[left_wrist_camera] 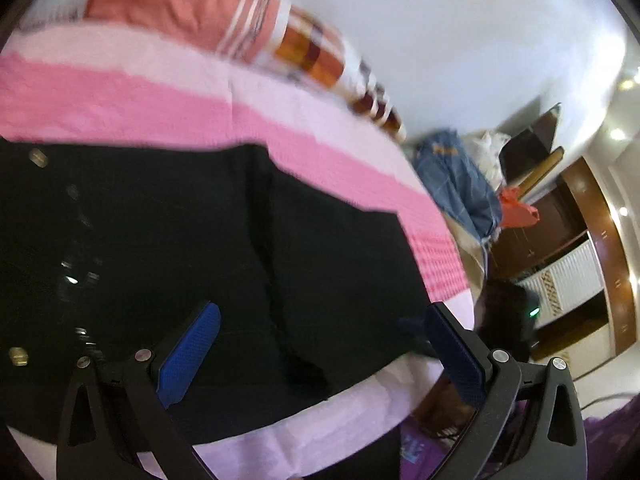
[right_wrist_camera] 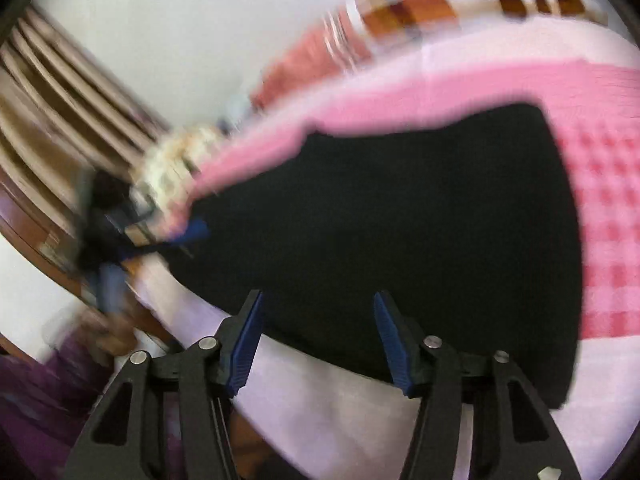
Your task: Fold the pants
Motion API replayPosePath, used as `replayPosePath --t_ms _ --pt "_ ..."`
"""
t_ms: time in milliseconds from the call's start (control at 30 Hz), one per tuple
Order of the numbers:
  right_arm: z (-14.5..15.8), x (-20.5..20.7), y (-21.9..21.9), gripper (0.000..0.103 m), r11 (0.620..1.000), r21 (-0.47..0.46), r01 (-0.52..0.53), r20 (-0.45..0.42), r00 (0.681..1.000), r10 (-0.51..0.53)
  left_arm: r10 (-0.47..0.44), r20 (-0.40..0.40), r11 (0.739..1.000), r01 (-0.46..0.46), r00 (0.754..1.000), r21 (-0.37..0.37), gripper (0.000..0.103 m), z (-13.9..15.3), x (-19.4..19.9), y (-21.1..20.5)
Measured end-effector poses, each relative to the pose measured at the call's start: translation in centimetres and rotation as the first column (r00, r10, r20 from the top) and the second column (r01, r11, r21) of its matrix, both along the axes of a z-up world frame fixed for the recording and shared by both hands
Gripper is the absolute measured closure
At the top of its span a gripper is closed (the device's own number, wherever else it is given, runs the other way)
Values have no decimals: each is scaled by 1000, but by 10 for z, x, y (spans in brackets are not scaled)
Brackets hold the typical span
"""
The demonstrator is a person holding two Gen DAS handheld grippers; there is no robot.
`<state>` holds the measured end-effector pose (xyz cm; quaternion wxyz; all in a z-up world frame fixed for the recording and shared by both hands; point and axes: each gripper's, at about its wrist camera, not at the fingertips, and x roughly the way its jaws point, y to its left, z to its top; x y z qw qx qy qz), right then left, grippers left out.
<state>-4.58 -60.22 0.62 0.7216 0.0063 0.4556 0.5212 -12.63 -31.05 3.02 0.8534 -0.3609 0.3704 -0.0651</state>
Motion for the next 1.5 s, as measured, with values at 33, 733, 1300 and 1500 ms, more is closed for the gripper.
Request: replayPosePath --t_ms 33,733,1300,1500 --pt "0 1 -3 55 999 35 3 -13 1000 -3 -17 -15 1000 17 1000 -19 2 -3 6 -2" --pt "55 -1 36 27 979 195 -63 -73 994 78 384 99 897 -396 918 199 2 51 -95 131" --pt "30 -10 91 26 996 87 -32 -205 977 50 381 -150 815 -255 912 520 2 -2 -91 171" --pt "24 -7 96 23 998 57 -18 -229 973 31 356 -191 785 -182 915 592 2 -11 -74 159"
